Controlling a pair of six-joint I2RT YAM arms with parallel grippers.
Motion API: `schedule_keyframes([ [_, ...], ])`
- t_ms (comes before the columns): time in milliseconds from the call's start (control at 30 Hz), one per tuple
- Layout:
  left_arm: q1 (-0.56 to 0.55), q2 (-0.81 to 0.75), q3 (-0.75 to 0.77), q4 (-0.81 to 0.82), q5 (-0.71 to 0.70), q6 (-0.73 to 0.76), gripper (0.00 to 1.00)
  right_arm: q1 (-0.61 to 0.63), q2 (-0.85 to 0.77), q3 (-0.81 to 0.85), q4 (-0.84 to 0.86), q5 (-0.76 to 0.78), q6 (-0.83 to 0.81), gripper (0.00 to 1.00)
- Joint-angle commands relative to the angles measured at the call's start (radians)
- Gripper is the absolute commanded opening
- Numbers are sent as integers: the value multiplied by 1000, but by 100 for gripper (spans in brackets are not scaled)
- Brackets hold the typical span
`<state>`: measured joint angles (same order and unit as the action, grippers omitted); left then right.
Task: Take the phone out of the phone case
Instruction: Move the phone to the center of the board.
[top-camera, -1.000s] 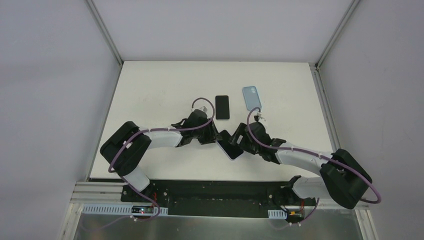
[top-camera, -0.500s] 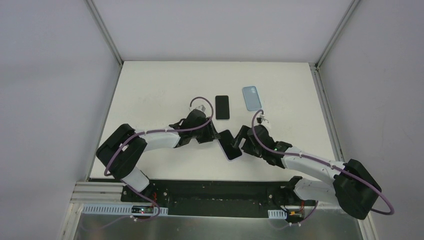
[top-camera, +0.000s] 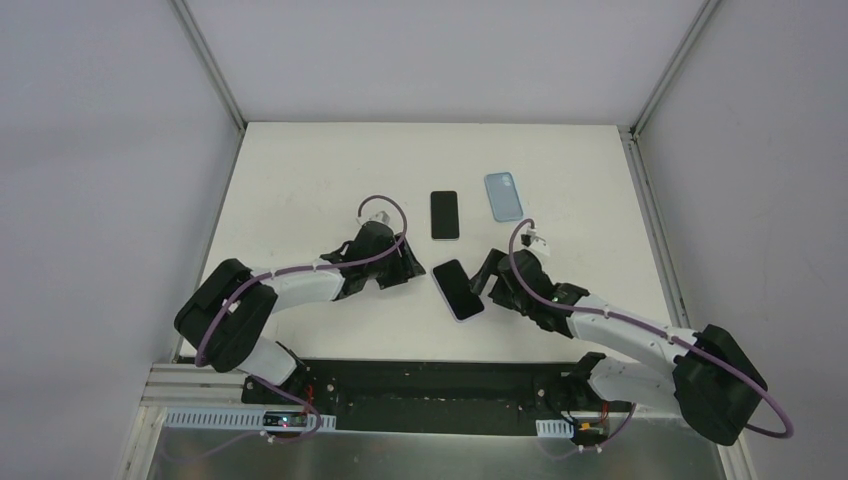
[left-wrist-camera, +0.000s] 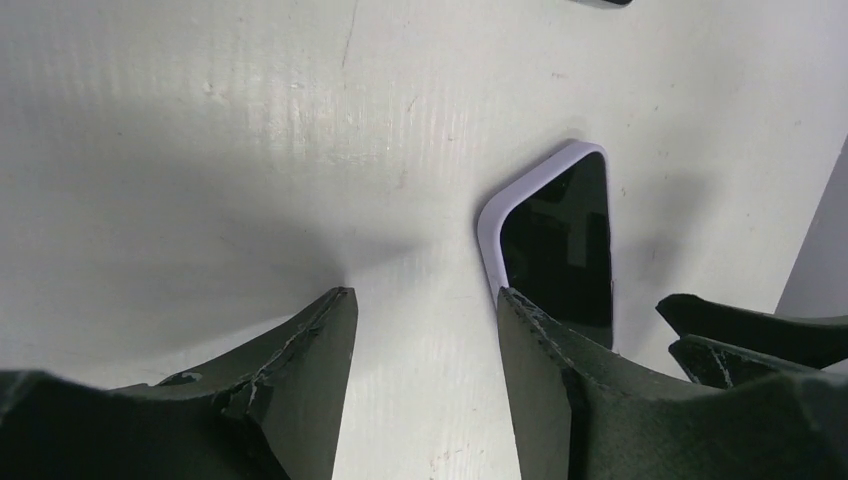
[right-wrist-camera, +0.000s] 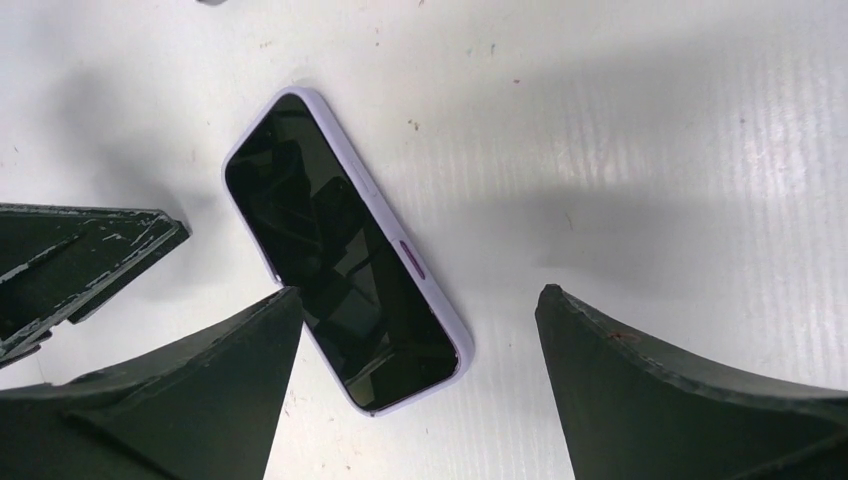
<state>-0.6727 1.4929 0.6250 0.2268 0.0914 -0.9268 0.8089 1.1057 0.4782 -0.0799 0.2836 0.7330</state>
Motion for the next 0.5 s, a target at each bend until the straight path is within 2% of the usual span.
schedule_keyframes([
  [0, 6, -61, -15, -6, -14, 10, 55, -33, -12, -1, 0, 35, -4, 91],
  [167, -12, -75, -12, -6, -4, 35, 54, -52, 26, -9, 36, -12, 9, 90],
  [467, -50, -135, -38, -6, -64, 77, 53, -52, 80, -10, 69, -56, 29, 89],
])
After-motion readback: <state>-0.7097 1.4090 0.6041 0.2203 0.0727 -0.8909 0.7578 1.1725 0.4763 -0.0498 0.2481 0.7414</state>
